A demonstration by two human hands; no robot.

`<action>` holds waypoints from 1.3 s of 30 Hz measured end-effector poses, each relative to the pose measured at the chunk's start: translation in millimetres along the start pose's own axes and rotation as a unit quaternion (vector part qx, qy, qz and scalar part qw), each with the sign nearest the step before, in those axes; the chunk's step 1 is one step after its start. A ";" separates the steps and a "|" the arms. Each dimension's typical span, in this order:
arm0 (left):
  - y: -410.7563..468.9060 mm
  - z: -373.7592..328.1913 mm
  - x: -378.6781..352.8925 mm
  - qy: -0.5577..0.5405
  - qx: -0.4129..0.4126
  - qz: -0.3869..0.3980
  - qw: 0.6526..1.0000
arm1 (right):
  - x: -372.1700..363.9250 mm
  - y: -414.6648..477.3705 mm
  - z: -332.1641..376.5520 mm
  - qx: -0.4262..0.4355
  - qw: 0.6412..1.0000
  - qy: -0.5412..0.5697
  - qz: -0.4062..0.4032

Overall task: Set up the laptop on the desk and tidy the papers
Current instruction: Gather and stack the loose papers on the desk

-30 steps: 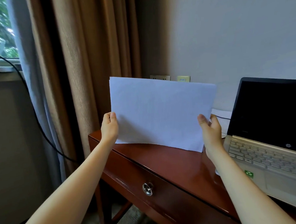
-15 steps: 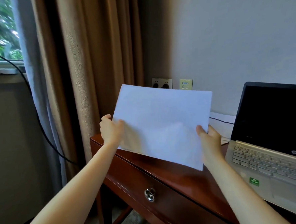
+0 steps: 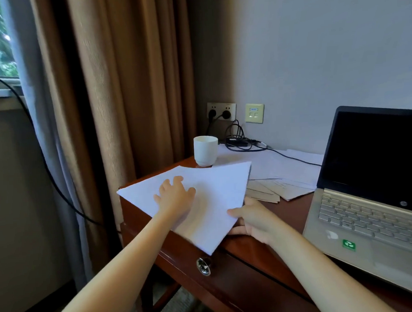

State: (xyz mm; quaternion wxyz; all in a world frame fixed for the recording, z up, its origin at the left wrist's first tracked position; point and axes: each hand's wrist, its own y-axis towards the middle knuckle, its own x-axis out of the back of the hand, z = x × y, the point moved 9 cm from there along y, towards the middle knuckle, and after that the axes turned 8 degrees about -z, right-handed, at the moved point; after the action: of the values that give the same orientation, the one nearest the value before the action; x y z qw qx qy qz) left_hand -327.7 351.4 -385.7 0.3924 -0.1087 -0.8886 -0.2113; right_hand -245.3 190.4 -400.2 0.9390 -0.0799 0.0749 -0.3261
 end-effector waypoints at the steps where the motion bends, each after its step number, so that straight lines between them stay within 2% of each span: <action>1: -2.4 -0.5 -2.1 0.033 -0.015 0.006 0.999 | -4.2 -0.8 -2.0 -0.003 0.999 -0.037 0.021; 4: -7.2 -0.6 -7.0 0.126 -0.060 0.020 0.990 | -7.3 -0.2 -1.0 -0.002 0.997 -0.063 0.037; 6: -8.7 -3.5 -4.6 0.132 -0.074 0.020 0.988 | -3.1 3.1 3.5 0.011 0.999 -0.044 0.014; 8: -15.7 -18.5 -7.1 0.083 -0.109 0.050 0.989 | 4.2 8.0 8.4 0.028 0.999 -0.013 -0.025; 10: -32.4 -43.9 -18.2 -0.009 -0.141 0.133 0.981 | 11.1 12.4 9.4 0.037 0.998 0.015 -0.055; 12: -47.8 -60.6 -30.7 -0.126 -0.105 0.237 0.957 | 16.0 14.4 9.3 0.032 0.996 0.037 -0.077; 14: -50.1 -64.4 -40.8 -0.168 -0.072 0.295 0.938 | 21.2 17.5 9.5 0.022 0.994 0.056 -0.097; 17: -50.1 -66.8 -44.8 -0.054 -0.126 0.286 0.948 | 21.9 24.2 13.6 0.016 0.990 0.094 -0.099; 20: -53.1 -70.7 -44.5 -0.023 -0.116 0.250 0.961 | 11.9 30.2 13.3 -0.004 0.994 0.094 -0.049; 22: -55.3 -72.5 -41.4 -0.021 -0.116 0.222 0.968 | 9.8 32.4 16.2 0.008 0.998 0.046 -0.040; 24: -51.1 -72.4 -37.2 -0.065 -0.117 0.194 0.972 | 13.0 35.6 26.9 0.057 0.996 -0.044 -0.055; 25: -47.8 -70.1 -34.2 -0.101 -0.106 0.182 0.972 | 17.5 37.8 34.0 0.093 0.986 -0.118 -0.069; 26: -45.3 -66.0 -30.5 -0.136 -0.088 0.172 0.972 | 23.1 39.6 43.8 0.137 0.959 -0.231 -0.089; 28: -41.8 -59.0 -26.5 -0.217 -0.061 0.166 0.960 | 24.7 45.5 53.2 0.189 0.852 -0.482 -0.080; 29: -41.2 -57.0 -27.2 -0.258 -0.053 0.175 0.949 | 25.0 50.1 52.0 0.194 0.805 -0.558 -0.060; 32: -38.8 -50.2 -33.9 -0.351 -0.041 0.192 0.915 | 26.0 59.1 45.6 0.176 0.734 -0.656 -0.030; 35: -38.0 -44.7 -37.9 -0.386 -0.008 0.198 0.901 | 15.6 63.8 45.7 0.192 0.659 -0.727 -0.027; 37: -39.6 -46.2 -33.2 -0.395 0.008 0.192 0.898 | 12.0 69.1 46.6 0.188 0.646 -0.739 -0.035; 39: -44.7 -50.7 -24.4 -0.417 0.008 0.196 0.888 | 8.2 73.5 49.0 0.197 0.654 -0.729 -0.044</action>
State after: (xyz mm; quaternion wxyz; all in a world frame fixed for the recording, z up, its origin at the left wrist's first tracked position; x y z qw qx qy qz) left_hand -294.4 287.7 -386.3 0.0205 -0.3558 -0.9326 -0.0579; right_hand -185.4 247.1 -367.7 0.6699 -0.1079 -0.7037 -0.2108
